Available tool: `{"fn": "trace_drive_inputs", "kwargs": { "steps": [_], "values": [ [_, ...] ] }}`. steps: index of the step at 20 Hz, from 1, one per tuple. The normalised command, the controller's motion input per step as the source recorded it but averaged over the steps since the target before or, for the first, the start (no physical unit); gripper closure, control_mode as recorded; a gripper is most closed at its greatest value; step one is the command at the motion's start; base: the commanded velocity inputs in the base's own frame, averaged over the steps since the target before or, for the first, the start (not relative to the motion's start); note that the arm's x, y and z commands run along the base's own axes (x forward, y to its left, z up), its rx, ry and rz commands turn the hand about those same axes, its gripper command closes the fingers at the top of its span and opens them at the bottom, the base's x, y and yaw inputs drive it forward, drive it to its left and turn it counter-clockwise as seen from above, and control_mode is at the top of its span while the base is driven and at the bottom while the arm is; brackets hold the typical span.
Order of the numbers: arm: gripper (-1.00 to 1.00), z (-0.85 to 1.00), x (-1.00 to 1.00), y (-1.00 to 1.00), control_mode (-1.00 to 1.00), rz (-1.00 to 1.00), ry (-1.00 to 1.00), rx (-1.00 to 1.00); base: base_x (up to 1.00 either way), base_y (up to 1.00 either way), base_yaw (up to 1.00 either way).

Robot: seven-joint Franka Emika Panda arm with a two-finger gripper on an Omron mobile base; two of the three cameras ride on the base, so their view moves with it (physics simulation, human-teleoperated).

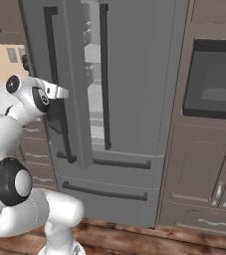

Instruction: Take the lemon wedge from the fridge and place it on the plate with fish on the dining counter.

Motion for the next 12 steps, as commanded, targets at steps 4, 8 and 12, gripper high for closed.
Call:
{"fn": "trace_drive_inputs", "kwargs": {
  "steps": [4,8,12],
  "values": [
    [1.00,0.00,-0.32,1.00,-1.00,-0.29,-0.02,-0.09,0.00,0.00,0.00],
    [-1.00,0.00,-0.73,0.58,-1.00,-0.21,-0.07,-0.04,0.00,0.00,0.00],
    [-1.00,0.08,-1.00,0.00,-1.00,-0.09,-0.15,0.00,0.00,0.00,0.00]
  ]
}}
